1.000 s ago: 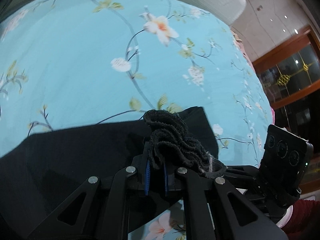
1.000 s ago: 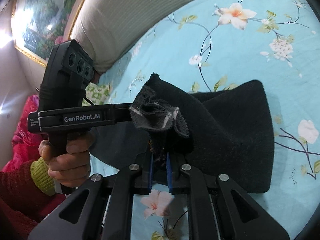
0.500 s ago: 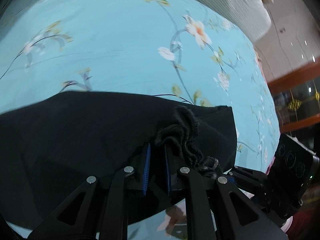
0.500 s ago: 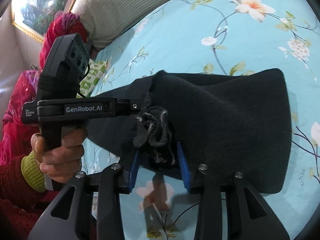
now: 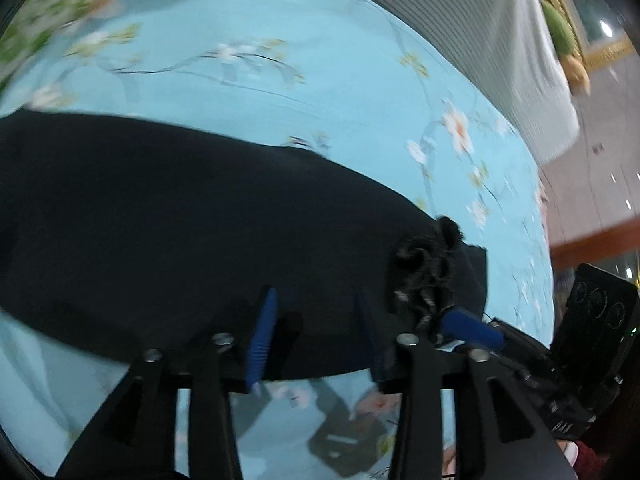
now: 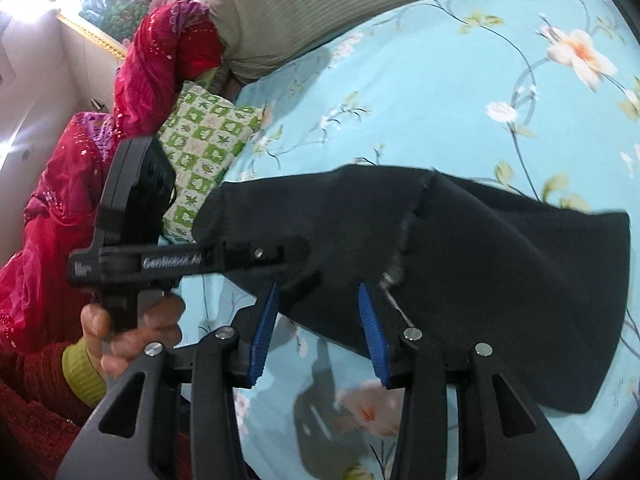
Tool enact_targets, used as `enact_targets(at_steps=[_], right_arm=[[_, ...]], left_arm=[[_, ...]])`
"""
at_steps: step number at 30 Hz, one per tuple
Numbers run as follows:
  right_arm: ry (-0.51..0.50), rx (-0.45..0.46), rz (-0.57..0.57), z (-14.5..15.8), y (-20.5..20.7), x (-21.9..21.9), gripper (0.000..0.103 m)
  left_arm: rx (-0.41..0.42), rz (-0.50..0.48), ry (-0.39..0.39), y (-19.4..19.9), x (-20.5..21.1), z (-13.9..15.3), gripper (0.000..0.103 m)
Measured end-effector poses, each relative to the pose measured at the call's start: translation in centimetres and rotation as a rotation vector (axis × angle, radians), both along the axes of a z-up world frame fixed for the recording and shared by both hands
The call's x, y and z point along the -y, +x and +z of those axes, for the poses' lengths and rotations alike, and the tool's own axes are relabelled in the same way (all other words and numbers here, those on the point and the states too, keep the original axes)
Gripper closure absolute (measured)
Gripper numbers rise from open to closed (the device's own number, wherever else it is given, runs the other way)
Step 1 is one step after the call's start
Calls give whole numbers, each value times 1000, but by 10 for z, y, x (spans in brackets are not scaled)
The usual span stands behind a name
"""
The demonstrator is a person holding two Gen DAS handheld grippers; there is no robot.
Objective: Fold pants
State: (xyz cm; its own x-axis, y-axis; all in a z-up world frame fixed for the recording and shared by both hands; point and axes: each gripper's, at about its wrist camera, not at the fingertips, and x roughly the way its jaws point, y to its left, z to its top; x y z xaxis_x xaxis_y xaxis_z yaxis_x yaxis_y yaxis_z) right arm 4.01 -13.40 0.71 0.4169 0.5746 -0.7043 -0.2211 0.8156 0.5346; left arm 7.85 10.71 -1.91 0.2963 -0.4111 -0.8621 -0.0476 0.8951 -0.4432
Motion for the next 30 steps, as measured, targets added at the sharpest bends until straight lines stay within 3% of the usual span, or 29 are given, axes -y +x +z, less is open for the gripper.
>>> enact_targets(at_steps=[15,30], right_arm=[[-35,-10,141,1,37,-59,59],[-121,-10,323,-9,106,-133,59]], left_arm=[[-52,390,18,-63,-134,-6,56],[-98,548,-15,-60,-194,-24,51]])
